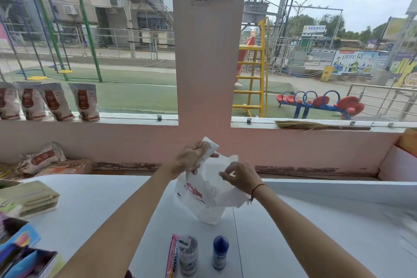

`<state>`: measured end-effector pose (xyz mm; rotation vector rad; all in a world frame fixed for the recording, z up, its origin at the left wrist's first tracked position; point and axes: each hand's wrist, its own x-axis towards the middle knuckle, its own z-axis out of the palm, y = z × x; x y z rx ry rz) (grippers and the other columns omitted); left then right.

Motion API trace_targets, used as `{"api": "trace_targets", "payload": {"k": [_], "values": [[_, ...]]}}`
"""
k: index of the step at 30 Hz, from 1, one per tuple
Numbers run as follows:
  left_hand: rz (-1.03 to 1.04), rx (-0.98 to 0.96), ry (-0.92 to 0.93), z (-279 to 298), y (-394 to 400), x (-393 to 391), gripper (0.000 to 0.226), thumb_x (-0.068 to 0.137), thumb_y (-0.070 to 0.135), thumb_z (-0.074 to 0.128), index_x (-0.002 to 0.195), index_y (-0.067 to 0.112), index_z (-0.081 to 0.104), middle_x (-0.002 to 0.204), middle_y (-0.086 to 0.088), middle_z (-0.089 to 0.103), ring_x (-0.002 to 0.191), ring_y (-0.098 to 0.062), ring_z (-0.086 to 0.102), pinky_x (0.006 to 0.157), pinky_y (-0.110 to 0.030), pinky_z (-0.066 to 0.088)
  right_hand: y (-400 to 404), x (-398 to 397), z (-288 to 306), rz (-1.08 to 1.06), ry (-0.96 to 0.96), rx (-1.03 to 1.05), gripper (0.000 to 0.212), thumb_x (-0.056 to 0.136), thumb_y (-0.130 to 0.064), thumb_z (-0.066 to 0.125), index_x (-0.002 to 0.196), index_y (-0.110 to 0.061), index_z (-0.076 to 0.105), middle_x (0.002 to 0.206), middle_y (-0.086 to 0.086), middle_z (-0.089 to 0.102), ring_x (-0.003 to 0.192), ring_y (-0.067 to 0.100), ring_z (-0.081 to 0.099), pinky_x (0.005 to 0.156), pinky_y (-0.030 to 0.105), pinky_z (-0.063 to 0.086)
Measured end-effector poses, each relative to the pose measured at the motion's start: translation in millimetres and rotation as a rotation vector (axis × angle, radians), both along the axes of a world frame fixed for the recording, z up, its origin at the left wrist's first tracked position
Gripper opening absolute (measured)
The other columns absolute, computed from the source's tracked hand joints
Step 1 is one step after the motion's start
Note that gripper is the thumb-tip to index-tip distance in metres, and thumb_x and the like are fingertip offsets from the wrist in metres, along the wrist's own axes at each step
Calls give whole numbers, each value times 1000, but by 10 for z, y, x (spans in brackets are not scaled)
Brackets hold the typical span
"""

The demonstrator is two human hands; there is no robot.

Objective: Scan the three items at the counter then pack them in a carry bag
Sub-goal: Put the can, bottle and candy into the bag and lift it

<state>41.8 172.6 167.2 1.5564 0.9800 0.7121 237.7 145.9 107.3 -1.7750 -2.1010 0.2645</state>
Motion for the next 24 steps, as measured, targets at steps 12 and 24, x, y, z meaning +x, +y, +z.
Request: {"api": "trace_targets", "payload": {"k": [12, 24], "values": [[91, -48, 0, -361, -331, -205, 31, 98, 38, 42, 107, 11, 56, 48, 3, 34, 35, -7, 33, 42, -20, 43, -849, -338, -141, 265, -260, -557, 46, 74, -26, 81, 117, -17, 68, 106, 8, 76, 85, 22, 74, 86, 34, 58], [-135, -124, -281, 68, -471, -312, 28, 98, 36, 40, 116, 17, 50, 65, 0, 73, 31, -3, 29, 40, -17, 40, -308, -616, 234, -34, -109, -37, 18, 80, -24, 68, 69, -12, 60, 81, 12, 65, 72, 26, 55, 63, 31, 43]]}}
